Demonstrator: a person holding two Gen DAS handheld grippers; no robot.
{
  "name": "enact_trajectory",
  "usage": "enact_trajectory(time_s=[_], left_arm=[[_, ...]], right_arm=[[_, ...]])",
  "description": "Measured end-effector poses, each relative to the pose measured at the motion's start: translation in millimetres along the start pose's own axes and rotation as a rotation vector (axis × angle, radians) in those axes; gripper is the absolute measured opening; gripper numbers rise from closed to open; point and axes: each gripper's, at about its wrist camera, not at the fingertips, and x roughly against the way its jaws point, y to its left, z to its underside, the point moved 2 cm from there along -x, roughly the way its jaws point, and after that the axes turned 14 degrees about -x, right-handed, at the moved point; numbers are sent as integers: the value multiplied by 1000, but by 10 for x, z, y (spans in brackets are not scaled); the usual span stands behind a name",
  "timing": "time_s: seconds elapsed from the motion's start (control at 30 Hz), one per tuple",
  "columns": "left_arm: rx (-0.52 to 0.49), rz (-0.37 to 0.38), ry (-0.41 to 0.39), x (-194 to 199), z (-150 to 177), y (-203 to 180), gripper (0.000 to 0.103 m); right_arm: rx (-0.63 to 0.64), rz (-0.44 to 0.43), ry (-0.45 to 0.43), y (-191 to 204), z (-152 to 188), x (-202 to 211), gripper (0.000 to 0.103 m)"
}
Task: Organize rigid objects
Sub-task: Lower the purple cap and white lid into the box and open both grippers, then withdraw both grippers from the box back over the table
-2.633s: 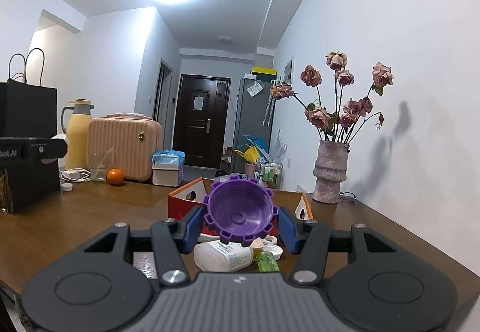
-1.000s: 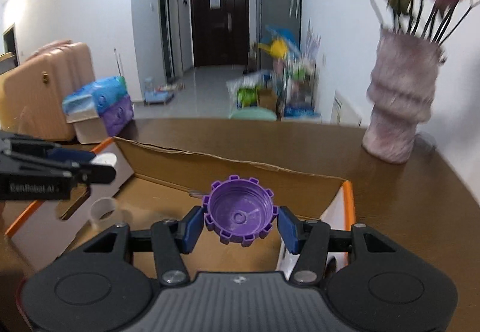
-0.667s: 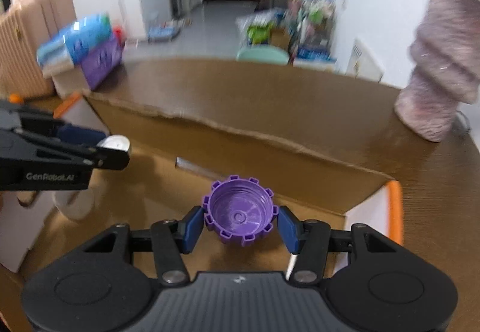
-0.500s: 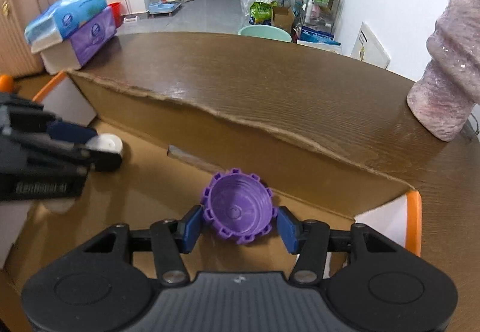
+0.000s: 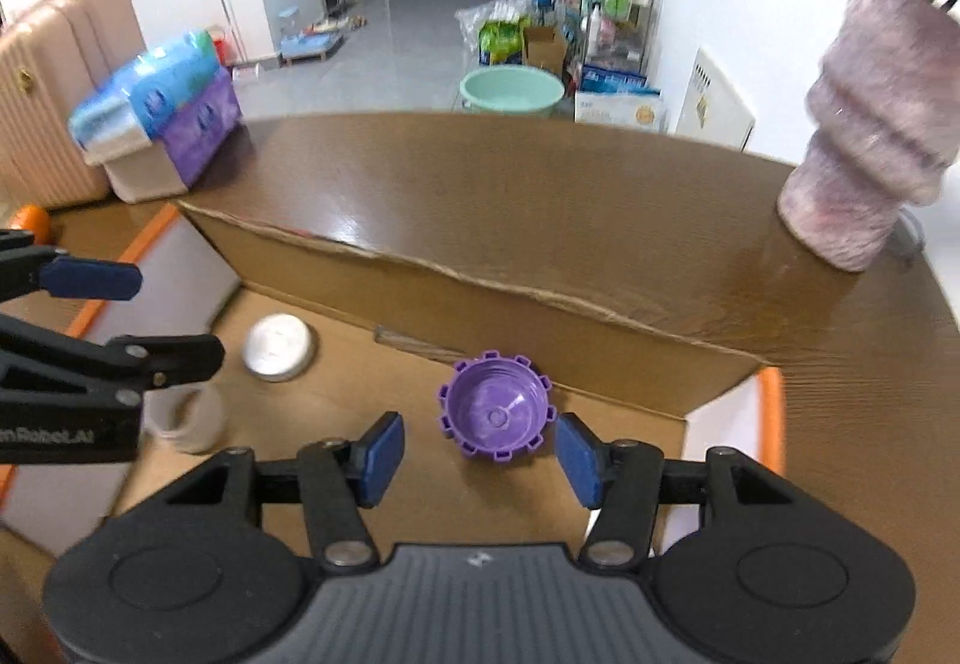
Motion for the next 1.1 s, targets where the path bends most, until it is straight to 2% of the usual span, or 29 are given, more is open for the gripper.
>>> enact_trajectory(time_s=[0.27, 0.53, 0.63, 0.7, 0.77, 0.83, 0.9, 1.0, 1.1], left_arm=[[2, -35, -146, 1080, 164, -140, 80], [-1, -56, -214, 1716, 382, -239, 84], [-6, -82, -270, 1917, 477, -272, 89], [-16, -120, -335, 2049, 561, -307, 96], [-14, -158, -399, 2186, 657, -339, 98], [-5, -182, -466, 2341, 782, -362, 103], [0, -222, -533, 2467, 899, -404, 103], [-9, -263, -587, 2607, 1050, -463, 103], [3, -270, -618, 2698, 1191, -483, 103]], right_arm=[[-24, -19, -144, 94, 152, 1040, 58], [-47, -14, -230, 119, 488, 1715, 59], [-53, -26, -275, 139, 613, 1907, 63], [-54, -30, -311, 151, 704, 2009, 71], [-57, -23, -356, 171, 802, 2121, 71], [-67, -45, -411, 181, 899, 2262, 71], [-84, -68, -478, 188, 997, 2406, 72], [-100, -92, -604, 207, 1192, 2613, 78], [-111, -103, -659, 215, 1347, 2689, 78]])
